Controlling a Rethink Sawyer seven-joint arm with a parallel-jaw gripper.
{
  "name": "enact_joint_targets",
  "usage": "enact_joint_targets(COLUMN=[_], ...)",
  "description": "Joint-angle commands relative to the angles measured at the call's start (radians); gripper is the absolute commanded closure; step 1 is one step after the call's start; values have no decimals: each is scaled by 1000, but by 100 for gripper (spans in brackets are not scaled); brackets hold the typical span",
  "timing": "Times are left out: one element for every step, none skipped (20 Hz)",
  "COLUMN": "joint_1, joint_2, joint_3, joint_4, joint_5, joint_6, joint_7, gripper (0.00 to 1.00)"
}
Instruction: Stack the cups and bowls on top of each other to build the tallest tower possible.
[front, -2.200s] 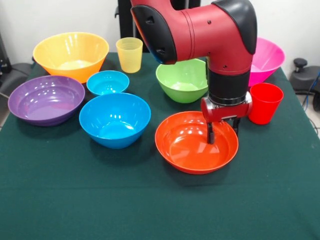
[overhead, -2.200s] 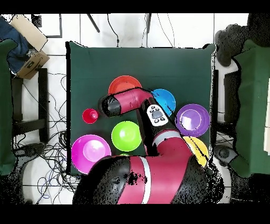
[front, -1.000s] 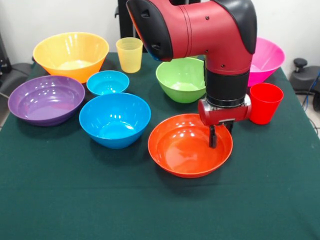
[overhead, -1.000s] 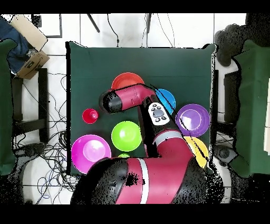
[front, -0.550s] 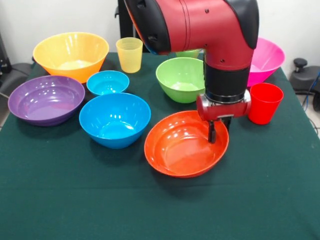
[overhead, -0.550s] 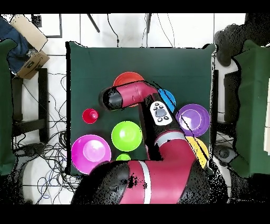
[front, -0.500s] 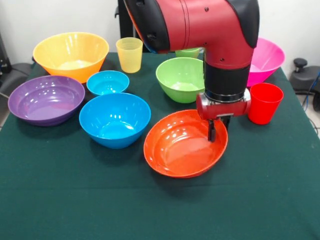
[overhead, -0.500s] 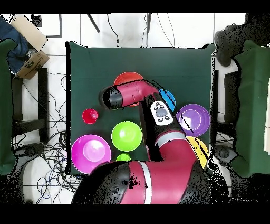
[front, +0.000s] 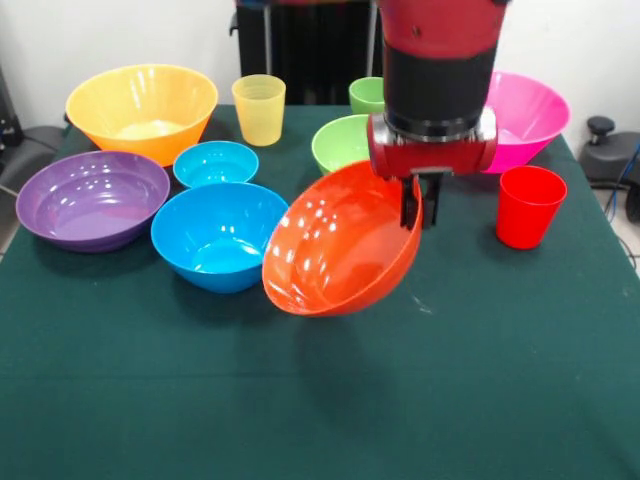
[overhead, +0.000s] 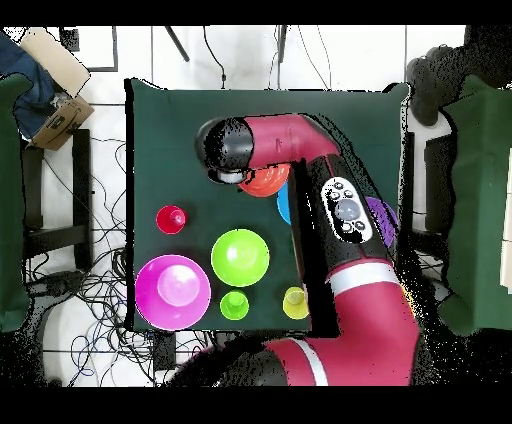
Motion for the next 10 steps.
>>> enact_joint_targets(joint_1=[-47,-57,-68,-78,-92,-97,-103,-108,-109,-108], joint_2=[-111,-120,-132,-140,-151,-155,-160,-164,-171,-176], joint_3=[135,147,157,166,177,182,187,193,197,198], joint_4=[-38,-34,-28,-23,-6,3,20,37,51,62], joint_5=[34,38,43,46,50,46,41,36,35,33], joint_6=[145,159,176,189,185,180,163,146,140,149], joint_7=[-304,-314,-328,-334,-339,-335,-328,-320,-309,-300], gripper=[100,100,100,100,100,100,100,100,100,100])
